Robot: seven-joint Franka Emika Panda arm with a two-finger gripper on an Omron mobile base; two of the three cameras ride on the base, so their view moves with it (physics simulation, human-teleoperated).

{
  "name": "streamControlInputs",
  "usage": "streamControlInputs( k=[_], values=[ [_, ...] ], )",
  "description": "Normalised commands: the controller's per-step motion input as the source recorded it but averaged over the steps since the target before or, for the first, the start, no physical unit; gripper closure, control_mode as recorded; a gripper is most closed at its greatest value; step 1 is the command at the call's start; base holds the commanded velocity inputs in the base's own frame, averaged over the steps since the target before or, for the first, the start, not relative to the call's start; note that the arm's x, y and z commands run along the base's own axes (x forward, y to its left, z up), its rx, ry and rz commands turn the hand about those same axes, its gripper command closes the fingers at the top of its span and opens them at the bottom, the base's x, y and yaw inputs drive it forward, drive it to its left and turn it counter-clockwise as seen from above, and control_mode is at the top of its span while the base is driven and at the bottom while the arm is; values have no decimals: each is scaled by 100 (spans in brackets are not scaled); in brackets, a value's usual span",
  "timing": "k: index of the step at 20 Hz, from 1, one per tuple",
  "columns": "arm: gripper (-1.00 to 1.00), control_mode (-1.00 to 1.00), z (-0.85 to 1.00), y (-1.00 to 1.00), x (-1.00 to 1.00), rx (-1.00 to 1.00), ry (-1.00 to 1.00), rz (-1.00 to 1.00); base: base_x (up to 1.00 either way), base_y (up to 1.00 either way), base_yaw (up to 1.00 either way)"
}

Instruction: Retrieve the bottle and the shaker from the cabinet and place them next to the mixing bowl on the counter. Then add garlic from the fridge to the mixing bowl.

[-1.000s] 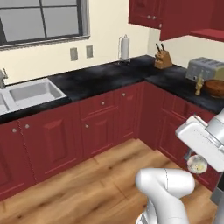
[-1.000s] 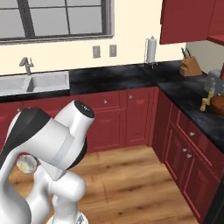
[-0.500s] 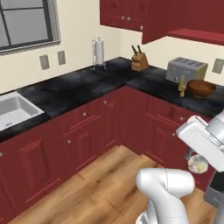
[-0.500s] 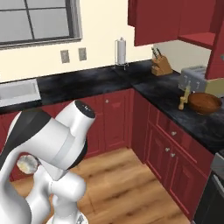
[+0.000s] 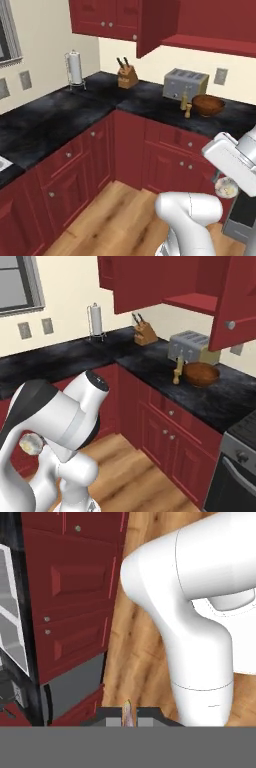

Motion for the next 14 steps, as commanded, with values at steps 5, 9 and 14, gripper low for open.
streamControlInputs(
  k=[5, 9, 14],
  values=[
    [100, 100, 0, 0, 0, 0, 0, 0, 74, 0, -39],
    [100, 100, 0, 0, 0, 0, 0, 0, 70, 0, -38],
    [100, 100, 0, 0, 0, 0, 0, 0, 67, 0, -36]
  ],
)
